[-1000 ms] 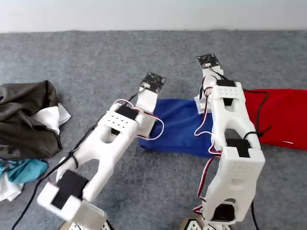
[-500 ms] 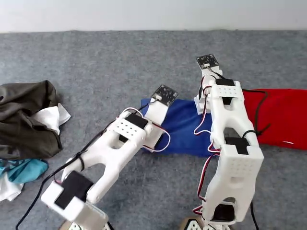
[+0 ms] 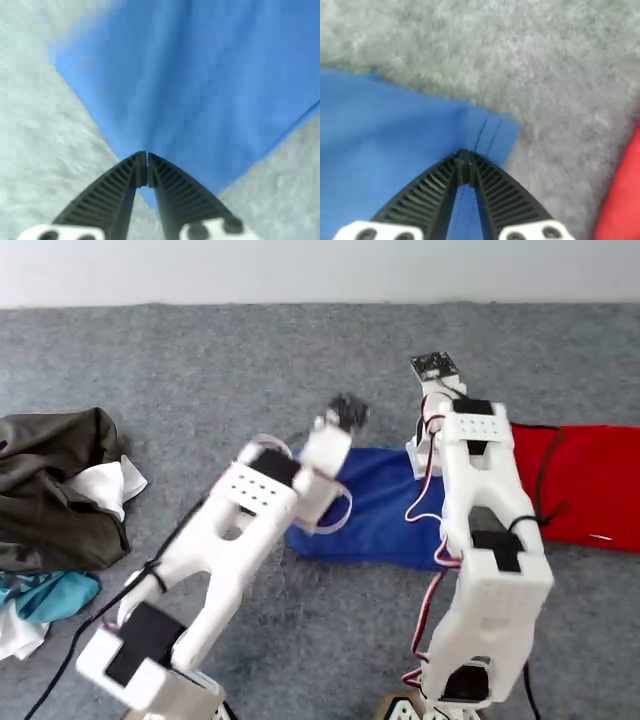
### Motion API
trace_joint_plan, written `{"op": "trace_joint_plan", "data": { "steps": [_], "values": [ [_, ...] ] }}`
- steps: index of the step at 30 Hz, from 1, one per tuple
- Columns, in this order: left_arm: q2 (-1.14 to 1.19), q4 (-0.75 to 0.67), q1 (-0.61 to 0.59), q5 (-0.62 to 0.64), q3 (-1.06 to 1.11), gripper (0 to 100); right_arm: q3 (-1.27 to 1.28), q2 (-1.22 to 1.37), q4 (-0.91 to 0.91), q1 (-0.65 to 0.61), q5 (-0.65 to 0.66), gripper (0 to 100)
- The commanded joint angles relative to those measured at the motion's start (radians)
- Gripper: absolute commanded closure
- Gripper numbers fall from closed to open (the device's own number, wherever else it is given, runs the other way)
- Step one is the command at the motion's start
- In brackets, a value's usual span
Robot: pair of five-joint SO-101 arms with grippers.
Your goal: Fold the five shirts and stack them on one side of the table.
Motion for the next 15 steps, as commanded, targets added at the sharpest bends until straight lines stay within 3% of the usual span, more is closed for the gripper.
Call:
{"op": "trace_joint_plan", "data": {
  "steps": [1,6,12,15],
  "values": [
    [-0.04,-0.034,-0.051,-0.006,-0.153,99,-0.031,-0.209,0.079,-0.015,-0.005,99.0],
    [0.236,-0.173,-0.127,0.031,-0.223,99,-0.026,-0.41,0.188,-0.013,-0.003,99.0],
    [0.531,-0.14,-0.149,0.101,-0.395,99,-0.002,-0.492,0.475,-0.016,0.152,99.0],
    [0.554,-0.117,-0.161,0.132,-0.452,99,0.14,-0.486,0.473,-0.022,0.16,99.0]
  ]
}}
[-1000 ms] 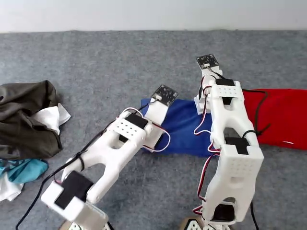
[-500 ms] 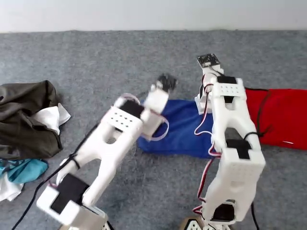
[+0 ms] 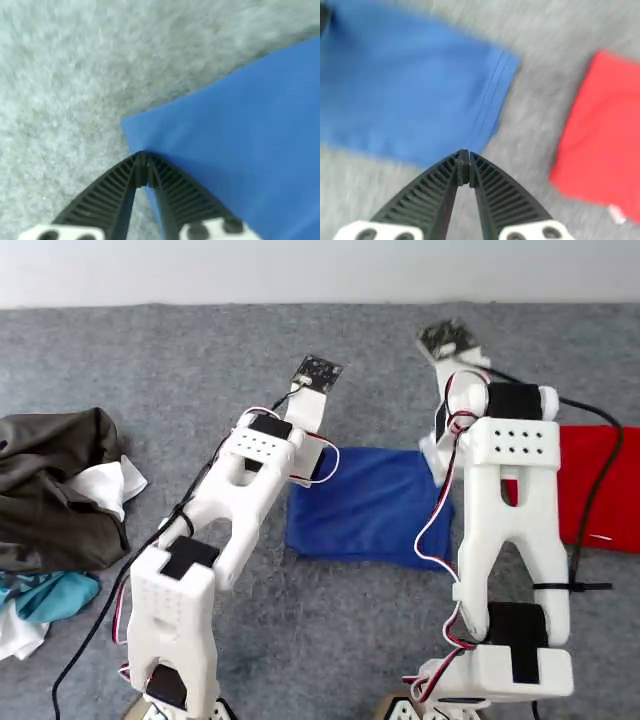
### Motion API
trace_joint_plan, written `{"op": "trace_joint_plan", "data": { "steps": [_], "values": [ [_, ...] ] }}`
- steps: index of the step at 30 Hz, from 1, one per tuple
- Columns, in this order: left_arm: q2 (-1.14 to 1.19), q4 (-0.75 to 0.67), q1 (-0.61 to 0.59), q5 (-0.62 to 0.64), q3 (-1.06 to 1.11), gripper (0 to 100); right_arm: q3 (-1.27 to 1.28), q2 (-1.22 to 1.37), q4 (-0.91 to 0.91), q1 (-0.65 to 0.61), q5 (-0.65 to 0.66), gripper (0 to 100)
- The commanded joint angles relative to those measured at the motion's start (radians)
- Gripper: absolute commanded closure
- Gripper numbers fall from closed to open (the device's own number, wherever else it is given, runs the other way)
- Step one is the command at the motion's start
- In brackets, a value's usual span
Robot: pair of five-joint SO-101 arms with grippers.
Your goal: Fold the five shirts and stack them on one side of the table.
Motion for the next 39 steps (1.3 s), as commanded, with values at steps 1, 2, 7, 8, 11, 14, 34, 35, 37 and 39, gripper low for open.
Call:
{"op": "trace_joint_plan", "data": {
  "steps": [1,2,7,8,11,14,34,35,37,39],
  "values": [
    [0.015,0.009,-0.015,0.031,-0.087,99,0.143,-0.045,-0.012,-0.019,0.026,99.0],
    [0.02,0.005,-0.015,0.031,-0.088,99,0.207,-0.05,-0.045,-0.021,0.028,99.0],
    [0.023,0.005,-0.015,0.025,-0.091,99,0.565,-0.042,-0.378,-0.018,0.031,99.0],
    [0.023,0.005,-0.015,0.025,-0.091,99,0.628,-0.044,-0.455,-0.019,0.031,99.0],
    [0.025,0.003,-0.034,0.031,-0.093,99,0.736,-0.051,-0.593,-0.018,0.031,99.0],
    [0.029,0.011,-0.046,0.032,-0.105,99,0.73,-0.064,-0.562,-0.027,0.031,98.7],
    [-0.255,0.167,-0.281,0.028,0.108,99,0.557,-0.69,0.013,0.045,-0.252,75.8],
    [-0.29,0.13,-0.305,0.026,0.189,99,0.557,-0.679,0.013,0.025,-0.315,73.4],
    [-0.396,0.018,-0.342,0.021,0.404,99,0.56,-0.645,0.002,-0.031,-0.457,69.7],
    [-0.54,-0.146,-0.356,0.021,0.659,99,0.56,-0.593,-0.016,-0.097,-0.595,66.1]
  ]
}}
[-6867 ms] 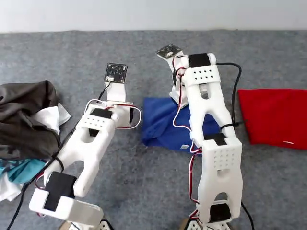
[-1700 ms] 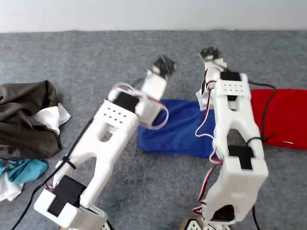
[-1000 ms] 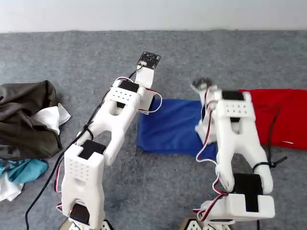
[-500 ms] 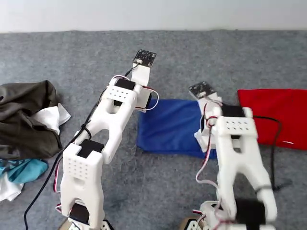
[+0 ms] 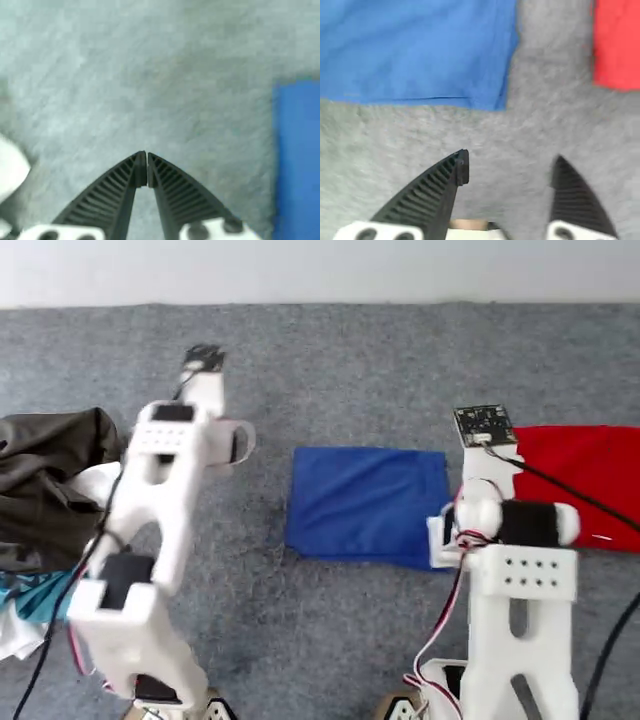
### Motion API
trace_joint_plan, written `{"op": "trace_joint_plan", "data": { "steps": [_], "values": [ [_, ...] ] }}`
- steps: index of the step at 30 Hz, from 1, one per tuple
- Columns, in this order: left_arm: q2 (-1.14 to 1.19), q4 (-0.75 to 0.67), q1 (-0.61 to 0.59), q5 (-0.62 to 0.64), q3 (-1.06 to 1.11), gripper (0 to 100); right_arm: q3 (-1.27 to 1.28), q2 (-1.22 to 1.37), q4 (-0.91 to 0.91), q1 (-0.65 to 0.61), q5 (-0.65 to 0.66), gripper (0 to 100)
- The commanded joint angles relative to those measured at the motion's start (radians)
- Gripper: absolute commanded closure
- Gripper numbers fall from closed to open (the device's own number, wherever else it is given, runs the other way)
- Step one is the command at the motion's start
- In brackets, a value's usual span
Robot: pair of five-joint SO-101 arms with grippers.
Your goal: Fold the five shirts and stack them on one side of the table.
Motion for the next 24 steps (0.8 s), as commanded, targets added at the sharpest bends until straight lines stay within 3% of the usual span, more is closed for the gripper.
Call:
{"op": "trace_joint_plan", "data": {
  "steps": [1,5,7,14,22,24],
  "values": [
    [-0.295,-0.262,-0.025,-0.003,0.45,99,-0.038,0.081,-0.024,-0.104,-0.259,64.5],
    [-0.615,-0.468,-0.026,-0.018,0.75,99,-0.038,0.231,-0.12,-0.174,-0.491,61.1],
    [-0.689,-0.517,-0.021,0.0,0.831,99,-0.038,0.302,-0.199,-0.18,-0.54,60.9],
    [-0.664,-0.503,-0.021,0.002,0.828,99,-0.037,0.473,-0.467,-0.179,-0.595,61.1],
    [-0.623,-0.503,-0.023,0.002,0.803,99,-0.037,0.694,-0.591,-0.176,-0.595,61.7],
    [-0.623,-0.503,-0.021,0.002,0.803,99,-0.037,0.733,-0.613,-0.174,-0.591,66.2]
  ]
}}
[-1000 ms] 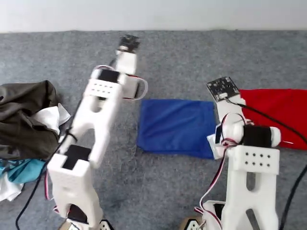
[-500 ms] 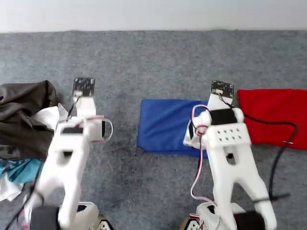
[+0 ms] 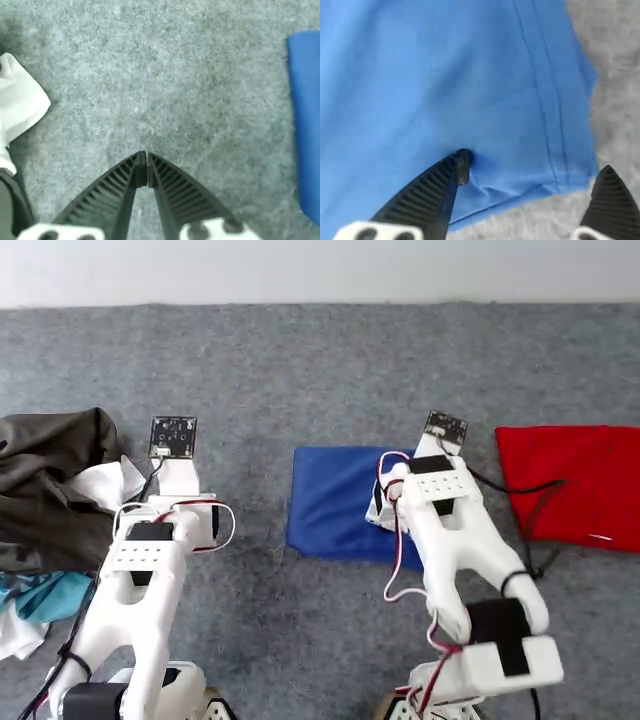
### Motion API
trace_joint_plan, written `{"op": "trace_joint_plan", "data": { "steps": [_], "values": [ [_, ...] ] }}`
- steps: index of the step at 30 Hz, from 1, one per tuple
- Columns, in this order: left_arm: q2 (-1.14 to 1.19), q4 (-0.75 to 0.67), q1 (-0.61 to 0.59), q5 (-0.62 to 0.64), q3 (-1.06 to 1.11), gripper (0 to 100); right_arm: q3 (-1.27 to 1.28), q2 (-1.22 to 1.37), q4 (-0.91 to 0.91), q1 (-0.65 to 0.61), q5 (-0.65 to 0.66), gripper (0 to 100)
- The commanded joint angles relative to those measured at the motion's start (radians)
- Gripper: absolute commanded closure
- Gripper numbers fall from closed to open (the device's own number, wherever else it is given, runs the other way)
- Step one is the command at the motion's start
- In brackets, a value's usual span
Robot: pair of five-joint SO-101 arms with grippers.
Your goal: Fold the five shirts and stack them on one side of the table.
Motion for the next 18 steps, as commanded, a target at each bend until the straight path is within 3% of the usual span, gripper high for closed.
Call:
{"op": "trace_joint_plan", "data": {
  "steps": [1,7,15,18],
  "values": [
    [0.0,-0.014,0.0,0.008,-0.038,99,-0.038,0.042,-0.041,-0.004,-0.006,70.0],
    [0.0,-0.014,0.0,0.006,-0.038,99,-0.044,0.061,-0.053,-0.007,0.046,99.3],
    [0.0,-0.014,-0.003,0.006,-0.038,99,-0.044,-0.027,-0.044,0.012,0.054,99.0],
    [0.0,-0.014,-0.003,0.006,-0.038,99,-0.044,-0.13,-0.044,0.01,0.123,99.1]
  ]
}}
